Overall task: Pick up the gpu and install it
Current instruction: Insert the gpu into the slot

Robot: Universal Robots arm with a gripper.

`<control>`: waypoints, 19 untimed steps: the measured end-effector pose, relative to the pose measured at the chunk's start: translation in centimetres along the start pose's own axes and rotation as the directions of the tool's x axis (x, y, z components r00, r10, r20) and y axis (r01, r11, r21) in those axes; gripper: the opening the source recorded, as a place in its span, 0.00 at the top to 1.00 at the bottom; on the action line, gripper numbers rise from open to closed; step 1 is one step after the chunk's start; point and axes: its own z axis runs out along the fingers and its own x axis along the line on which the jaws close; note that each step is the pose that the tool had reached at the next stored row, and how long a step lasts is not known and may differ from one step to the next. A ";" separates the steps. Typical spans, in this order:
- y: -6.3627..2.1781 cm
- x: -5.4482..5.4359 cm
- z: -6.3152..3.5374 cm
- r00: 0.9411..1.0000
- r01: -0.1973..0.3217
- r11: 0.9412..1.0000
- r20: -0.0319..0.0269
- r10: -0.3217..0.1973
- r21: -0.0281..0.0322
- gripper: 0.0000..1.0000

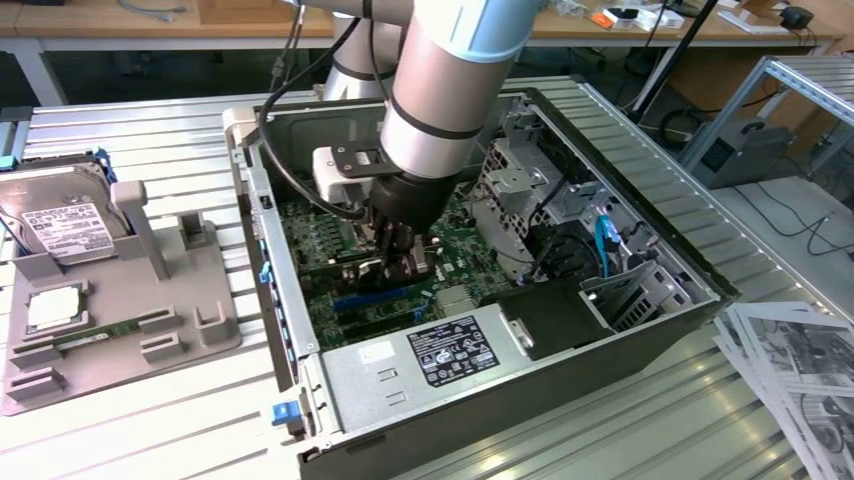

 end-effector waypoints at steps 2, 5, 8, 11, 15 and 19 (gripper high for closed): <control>0.01 0.0 0.00 1.000 0.000 1.000 0.000 0.000 0.000 0.73; 0.01 0.0 0.00 1.000 0.000 1.000 0.000 0.000 0.000 0.73; 0.04 0.0 0.01 1.000 0.000 1.000 0.000 0.000 0.000 0.73; 0.04 0.0 0.02 1.000 0.000 1.000 0.000 0.000 0.000 0.73; 0.02 0.0 0.16 1.000 0.000 1.000 0.000 0.000 0.000 0.73; 0.01 0.0 0.23 1.000 0.000 1.000 0.000 0.000 0.000 0.73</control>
